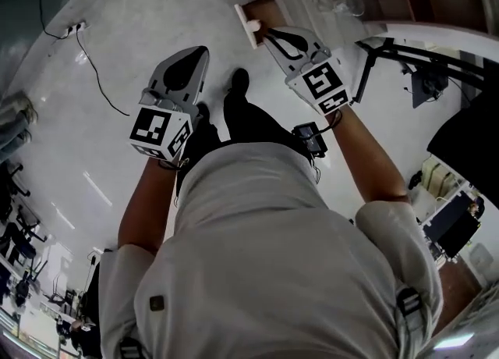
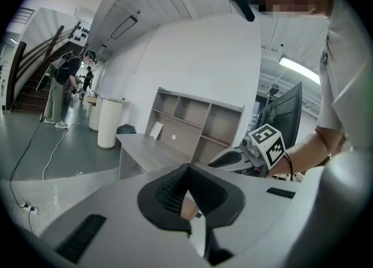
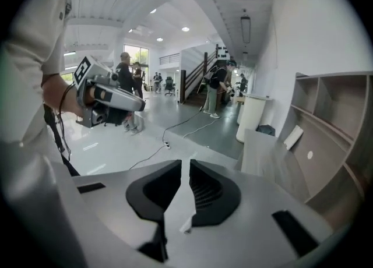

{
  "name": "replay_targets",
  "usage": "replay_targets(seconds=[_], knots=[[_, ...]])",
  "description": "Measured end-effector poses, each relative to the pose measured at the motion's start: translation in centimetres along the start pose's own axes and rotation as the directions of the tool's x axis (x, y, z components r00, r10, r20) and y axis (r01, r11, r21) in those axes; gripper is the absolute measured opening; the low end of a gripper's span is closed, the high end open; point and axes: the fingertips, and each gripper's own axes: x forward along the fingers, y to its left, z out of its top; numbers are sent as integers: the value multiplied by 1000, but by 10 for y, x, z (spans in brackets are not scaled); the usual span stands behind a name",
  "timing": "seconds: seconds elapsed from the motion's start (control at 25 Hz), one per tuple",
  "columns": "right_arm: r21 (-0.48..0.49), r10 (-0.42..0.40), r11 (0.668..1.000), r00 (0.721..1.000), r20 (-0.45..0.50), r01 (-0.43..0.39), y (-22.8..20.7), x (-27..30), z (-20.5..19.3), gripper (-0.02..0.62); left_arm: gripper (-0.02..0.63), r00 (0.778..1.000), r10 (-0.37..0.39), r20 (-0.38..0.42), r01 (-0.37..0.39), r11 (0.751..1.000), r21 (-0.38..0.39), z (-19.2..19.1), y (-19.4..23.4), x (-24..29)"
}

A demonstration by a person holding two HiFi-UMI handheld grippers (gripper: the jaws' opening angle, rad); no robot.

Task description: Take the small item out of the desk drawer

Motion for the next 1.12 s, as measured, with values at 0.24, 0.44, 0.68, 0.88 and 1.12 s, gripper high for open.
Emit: replay_targets(seconds=[0.24, 0.44, 0.68, 0.88, 1.12], knots=[[-101, 61, 992, 990, -124, -74, -14, 43, -40, 92, 12, 999, 22, -50, -23, 1000, -19, -30, 23, 28], [-175, 103, 972, 957, -272, -154, -21, 74, -90, 146, 12, 996, 26, -91, -29, 999, -36, -60, 39, 49], [-289, 131, 917, 894, -428, -273, -32, 117, -161, 183, 12, 992, 31, -121, -39, 998, -58, -100, 63, 78], [-373, 151, 843, 836, -528, -388, -14, 156, -195, 201, 12, 989, 40, -144, -52, 995, -84, -128, 86, 79], [-450, 132, 736, 760, -637, -505, 8, 199, -228, 212, 12, 987, 46, -152, -69, 987, -146, -150, 113, 73]])
